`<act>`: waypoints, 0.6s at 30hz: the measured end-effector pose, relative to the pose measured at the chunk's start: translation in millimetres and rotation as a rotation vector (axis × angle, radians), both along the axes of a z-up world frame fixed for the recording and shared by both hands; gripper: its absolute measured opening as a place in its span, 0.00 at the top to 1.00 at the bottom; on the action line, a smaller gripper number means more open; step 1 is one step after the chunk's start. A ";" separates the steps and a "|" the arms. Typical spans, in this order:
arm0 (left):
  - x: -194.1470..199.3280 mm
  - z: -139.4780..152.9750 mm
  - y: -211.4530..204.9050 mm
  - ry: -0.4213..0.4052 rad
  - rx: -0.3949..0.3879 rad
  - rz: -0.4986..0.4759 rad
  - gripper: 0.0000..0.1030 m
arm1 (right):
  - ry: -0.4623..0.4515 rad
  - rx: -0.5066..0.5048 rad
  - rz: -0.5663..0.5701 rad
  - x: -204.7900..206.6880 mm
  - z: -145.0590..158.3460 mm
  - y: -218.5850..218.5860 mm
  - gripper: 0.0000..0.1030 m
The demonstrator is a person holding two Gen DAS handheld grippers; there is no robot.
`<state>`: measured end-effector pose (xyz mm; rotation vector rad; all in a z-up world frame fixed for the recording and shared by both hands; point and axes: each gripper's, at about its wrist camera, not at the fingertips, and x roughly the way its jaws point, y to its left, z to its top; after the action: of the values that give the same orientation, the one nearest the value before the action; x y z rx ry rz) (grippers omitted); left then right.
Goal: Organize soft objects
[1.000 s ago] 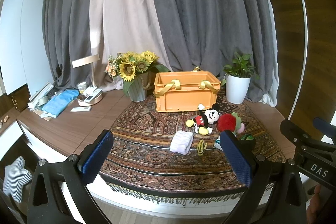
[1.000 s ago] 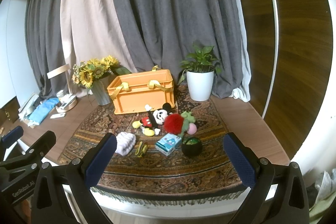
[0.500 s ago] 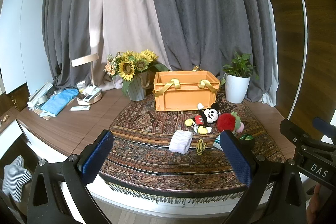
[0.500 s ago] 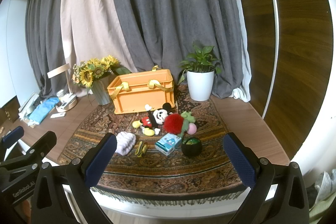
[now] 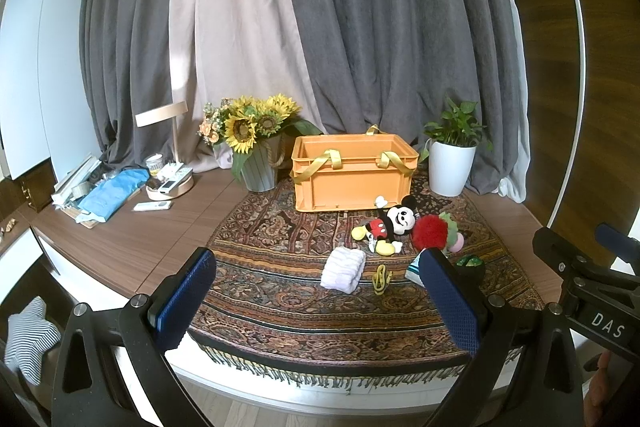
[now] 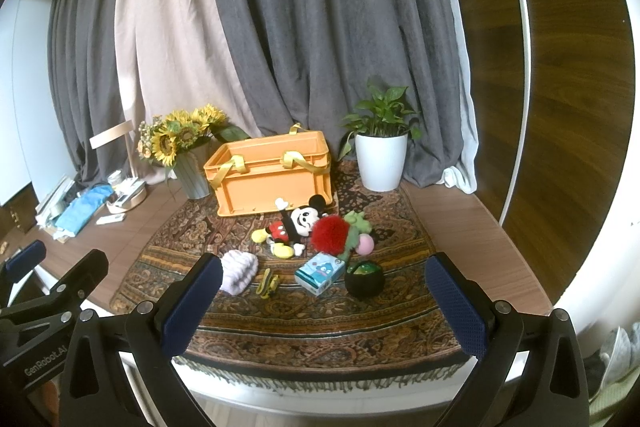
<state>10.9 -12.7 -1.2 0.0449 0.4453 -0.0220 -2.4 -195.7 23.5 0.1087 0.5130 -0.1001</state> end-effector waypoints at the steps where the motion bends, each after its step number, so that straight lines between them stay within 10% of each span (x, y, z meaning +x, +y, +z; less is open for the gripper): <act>1: -0.1 -0.1 0.2 0.000 0.000 0.000 0.00 | -0.001 0.000 0.000 -0.4 0.0 0.0 0.01; 18: -2.1 1.3 -1.3 -0.005 0.003 0.004 0.00 | -0.001 -0.001 -0.001 -1.2 0.5 -0.7 0.01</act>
<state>8.8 -14.0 0.1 0.0475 0.4403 -0.0175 -3.6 -196.4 24.0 0.1083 0.5121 -0.1012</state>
